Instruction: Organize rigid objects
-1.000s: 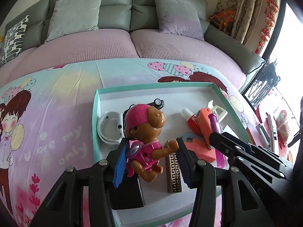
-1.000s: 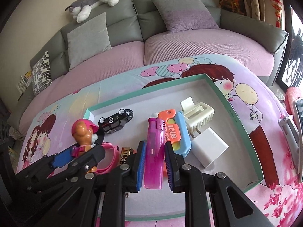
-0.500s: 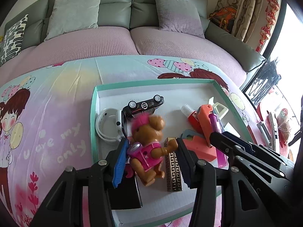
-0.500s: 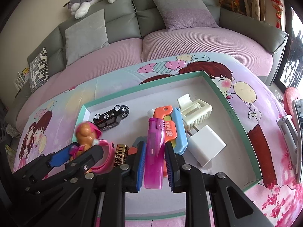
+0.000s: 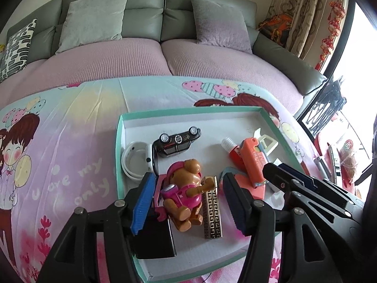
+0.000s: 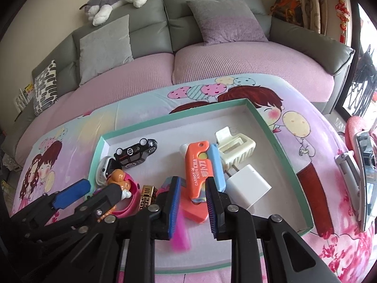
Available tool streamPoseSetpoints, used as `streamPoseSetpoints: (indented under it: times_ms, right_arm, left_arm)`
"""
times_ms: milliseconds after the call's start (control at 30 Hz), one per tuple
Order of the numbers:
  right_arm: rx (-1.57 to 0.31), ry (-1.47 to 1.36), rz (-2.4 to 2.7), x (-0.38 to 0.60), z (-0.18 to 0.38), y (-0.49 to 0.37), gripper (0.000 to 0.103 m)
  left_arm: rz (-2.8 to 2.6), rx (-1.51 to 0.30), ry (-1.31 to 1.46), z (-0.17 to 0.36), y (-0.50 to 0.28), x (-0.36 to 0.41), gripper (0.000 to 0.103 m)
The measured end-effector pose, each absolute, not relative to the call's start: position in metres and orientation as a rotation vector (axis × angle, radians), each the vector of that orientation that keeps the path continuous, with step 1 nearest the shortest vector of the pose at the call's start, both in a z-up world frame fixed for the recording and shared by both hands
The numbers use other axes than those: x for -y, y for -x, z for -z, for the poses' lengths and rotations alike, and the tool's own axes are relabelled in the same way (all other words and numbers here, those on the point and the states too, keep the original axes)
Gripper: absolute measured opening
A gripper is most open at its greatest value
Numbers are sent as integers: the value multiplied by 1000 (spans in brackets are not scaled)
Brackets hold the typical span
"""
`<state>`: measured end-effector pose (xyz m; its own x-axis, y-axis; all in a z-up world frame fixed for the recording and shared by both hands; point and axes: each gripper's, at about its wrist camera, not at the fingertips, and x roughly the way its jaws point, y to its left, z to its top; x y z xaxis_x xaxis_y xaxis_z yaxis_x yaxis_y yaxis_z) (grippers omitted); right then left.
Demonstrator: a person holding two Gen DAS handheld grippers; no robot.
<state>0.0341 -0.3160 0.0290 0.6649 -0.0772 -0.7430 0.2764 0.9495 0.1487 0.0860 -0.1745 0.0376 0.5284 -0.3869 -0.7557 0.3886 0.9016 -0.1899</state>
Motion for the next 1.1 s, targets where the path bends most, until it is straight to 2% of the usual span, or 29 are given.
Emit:
streamPoseSetpoints:
  times_ms: [333,867,933,967,1000,1067,1100]
  right_arm:
    - [-772,-245,193,312,-44,-29,26]
    - [-810,-233,194,310,-33,-35,26]
    - [-814,-228,208,311,-31,-35,38]
    - [-813,-225,217,311,-31,-35,53]
    - [-809,-223,223,311,-31,-35,58]
    - [-801,-222,227,312,-32,-34,58]
    - [-800,-222,226,312,-32,-34,59]
  left_arm:
    - [462,-860,11,-52,-82,167,62]
    - [300,-840,9,-57,-89,137,62]
    - [288,-840,14,-57,-89,135,63]
    - [283,-842,16,-56,-90,134,64]
    - [277,-843,15,-56,-90,133,65]
    - [259,-841,6,-56,-90,131,77]
    - [242,-839,-2,-56,-90,129,77]
